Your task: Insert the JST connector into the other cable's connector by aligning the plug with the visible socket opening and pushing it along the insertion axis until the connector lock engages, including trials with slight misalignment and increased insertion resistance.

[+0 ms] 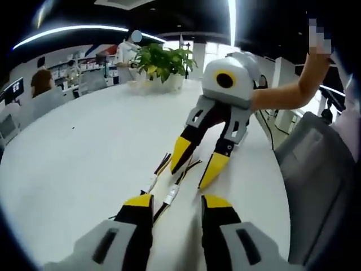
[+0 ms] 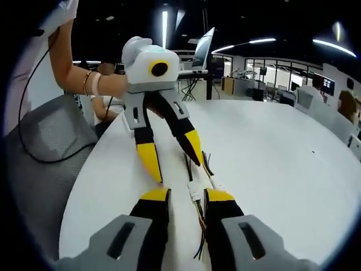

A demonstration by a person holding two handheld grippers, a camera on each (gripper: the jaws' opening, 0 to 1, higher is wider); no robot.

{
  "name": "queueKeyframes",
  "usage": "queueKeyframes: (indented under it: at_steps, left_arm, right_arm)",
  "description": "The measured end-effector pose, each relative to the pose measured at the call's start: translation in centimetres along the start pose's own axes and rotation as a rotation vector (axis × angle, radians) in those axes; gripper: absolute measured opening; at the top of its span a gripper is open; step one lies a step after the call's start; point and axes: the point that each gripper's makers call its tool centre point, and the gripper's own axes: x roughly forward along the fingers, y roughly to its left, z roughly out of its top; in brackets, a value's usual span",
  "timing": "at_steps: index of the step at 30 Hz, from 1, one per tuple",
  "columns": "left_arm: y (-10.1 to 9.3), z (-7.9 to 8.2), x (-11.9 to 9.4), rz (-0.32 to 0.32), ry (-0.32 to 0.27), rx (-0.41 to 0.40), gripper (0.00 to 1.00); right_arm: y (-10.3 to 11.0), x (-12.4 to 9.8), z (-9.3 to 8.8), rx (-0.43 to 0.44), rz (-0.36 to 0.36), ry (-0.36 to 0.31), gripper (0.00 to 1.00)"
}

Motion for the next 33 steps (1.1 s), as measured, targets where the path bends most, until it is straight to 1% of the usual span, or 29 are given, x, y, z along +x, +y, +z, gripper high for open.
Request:
queueKeyframes:
  at_steps: [5,7,8,11,12,14,17,20,23,25,26,27,29,31,33]
  left_arm:
    - [-0.5,0.7,-0.5,0.017,-0.018,-0.012,0.31]
    - [-0.9,1.5,-0.6,0.002,-0.054,-0.069,0.33]
    - [-1.0,1.9,-0.8,-0.001,-0.075,-0.085,0.35]
    - [-1.0,2.3,-1.1,0.026,-0.076,-0.048,0.36]
    - [-1.0,2.5,-1.2,0.034,-0.077,-0.045,0.35]
    - [-1.1,2.7,-1.5,0.041,-0.086,-0.044,0.35]
    - [-1.1,2.6,-1.9,0.067,-0.077,-0.034,0.36]
    - [-1.3,2.4,-2.4,0.08,-0.066,-0.027,0.4]
    - [-1.6,2.3,-2.9,0.098,-0.072,-0.085,0.42]
    - [-1.8,2.3,-3.1,0.113,-0.072,-0.07,0.42]
    - [-2.0,2.1,-3.2,0.123,-0.061,-0.045,0.42]
    - [-2.0,1.9,-3.2,0.125,-0.058,-0.046,0.43]
    - [-2.4,2.0,-3.4,0.126,-0.062,-0.053,0.44]
    - [-2.7,2.2,-3.6,0.131,-0.072,-0.062,0.46]
    - [-3.0,2.6,-3.8,0.146,-0.093,-0.04,0.47]
  right_arm:
    - [-0.2,-0.6,0.4,0.013,-0.023,-0.022,0.24]
    - [0.1,-0.8,0.7,0.017,-0.03,-0.017,0.26]
    - [0.1,-1.0,0.7,0.016,-0.038,-0.012,0.26]
    - [0.4,-1.5,1.4,0.011,-0.052,-0.022,0.27]
    - [0.3,-1.5,1.3,0.007,-0.061,-0.026,0.27]
    - [0.6,-1.8,1.7,0.006,-0.066,-0.026,0.27]
    - [0.7,-2.2,2.1,0.009,-0.082,-0.028,0.29]
    - [0.9,-2.5,2.2,0.018,-0.095,-0.03,0.33]
    - [1.5,-2.8,2.1,0.028,-0.098,-0.012,0.32]
    - [1.7,-3.1,2.2,0.021,-0.103,-0.013,0.31]
    - [1.9,-3.3,2.3,0.024,-0.105,-0.013,0.32]
    - [2.0,-3.4,2.4,0.027,-0.107,-0.015,0.33]
    - [2.2,-3.6,2.6,0.031,-0.11,-0.018,0.36]
    - [2.4,-3.7,2.5,0.025,-0.113,-0.012,0.36]
    - [2.8,-3.9,2.5,0.02,-0.116,-0.007,0.37]
